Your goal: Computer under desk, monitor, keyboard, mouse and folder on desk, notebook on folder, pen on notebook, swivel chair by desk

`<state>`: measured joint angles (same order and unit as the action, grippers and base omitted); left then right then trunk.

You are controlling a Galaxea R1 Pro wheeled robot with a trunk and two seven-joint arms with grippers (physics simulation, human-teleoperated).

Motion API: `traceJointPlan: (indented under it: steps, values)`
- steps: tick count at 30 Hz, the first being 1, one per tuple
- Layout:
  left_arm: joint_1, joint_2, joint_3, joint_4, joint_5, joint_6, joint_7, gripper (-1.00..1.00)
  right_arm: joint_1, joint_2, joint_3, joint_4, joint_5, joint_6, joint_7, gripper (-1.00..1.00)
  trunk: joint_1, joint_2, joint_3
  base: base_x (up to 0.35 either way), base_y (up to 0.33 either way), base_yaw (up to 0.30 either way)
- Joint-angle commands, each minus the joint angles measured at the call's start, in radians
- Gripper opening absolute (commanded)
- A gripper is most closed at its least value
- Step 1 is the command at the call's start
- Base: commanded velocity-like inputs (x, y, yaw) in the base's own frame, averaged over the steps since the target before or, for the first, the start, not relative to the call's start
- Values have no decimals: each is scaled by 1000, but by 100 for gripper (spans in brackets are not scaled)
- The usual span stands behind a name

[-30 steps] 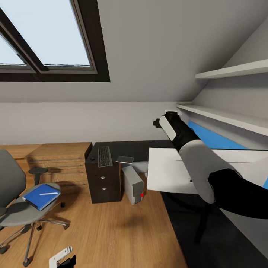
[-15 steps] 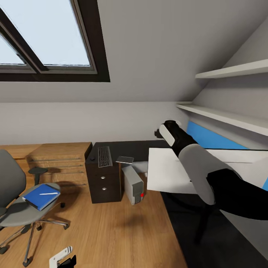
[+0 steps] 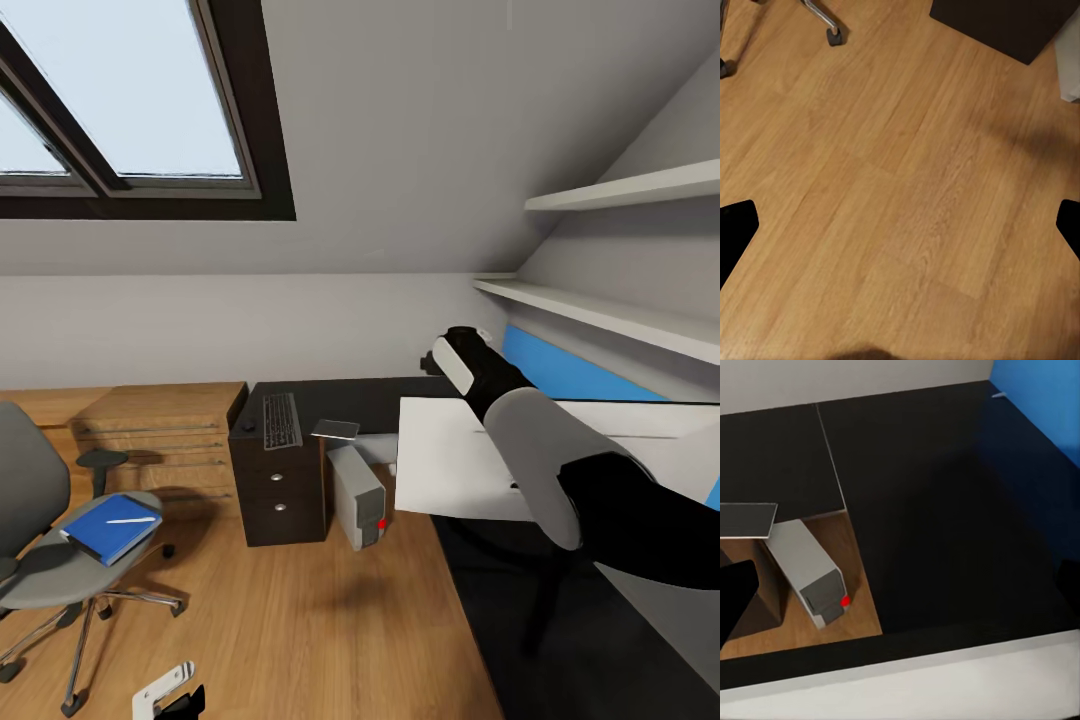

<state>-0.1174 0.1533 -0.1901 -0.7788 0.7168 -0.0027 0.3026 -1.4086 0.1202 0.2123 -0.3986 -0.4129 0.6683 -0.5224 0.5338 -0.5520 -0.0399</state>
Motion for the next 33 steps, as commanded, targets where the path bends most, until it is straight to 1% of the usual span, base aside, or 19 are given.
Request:
traceJointPlan:
  steps: [1,4,8,13,28,32,33]
  values:
    - [-1,2,-6,-2,7,0,9,100,-1,-1,8,0,-11,3,-9,100,1,-2,-2,0,0,0]
    - [-1,2,-6,-2,7,0,9,100,-1,-1,9,2,-11,4,-10,100,1,-2,-2,-108,0,0]
    - [-1,2,-6,-2,7,1,9,100,-1,-1,8,3,-11,8,-10,100,1,-2,-2,-249,0,0]
    - [-1,2,-6,-2,7,1,9,100,-1,-1,7,2,-11,27,-10,100,1,-2,-2,-147,0,0]
    - [-1,2,-6,-2,7,1,9,100,-1,-2,7,-5,-11,31,-10,100,1,-2,-2,-16,0,0]
    - [-1,2,-6,-2,7,1,8,100,-1,-3,6,-34,-11,24,-9,100,1,-2,-2,10,0,0]
    - [-1,2,-6,-2,7,1,8,100,-1,-3,6,-54,-11,24,-7,100,1,-2,-2,118,20,0]
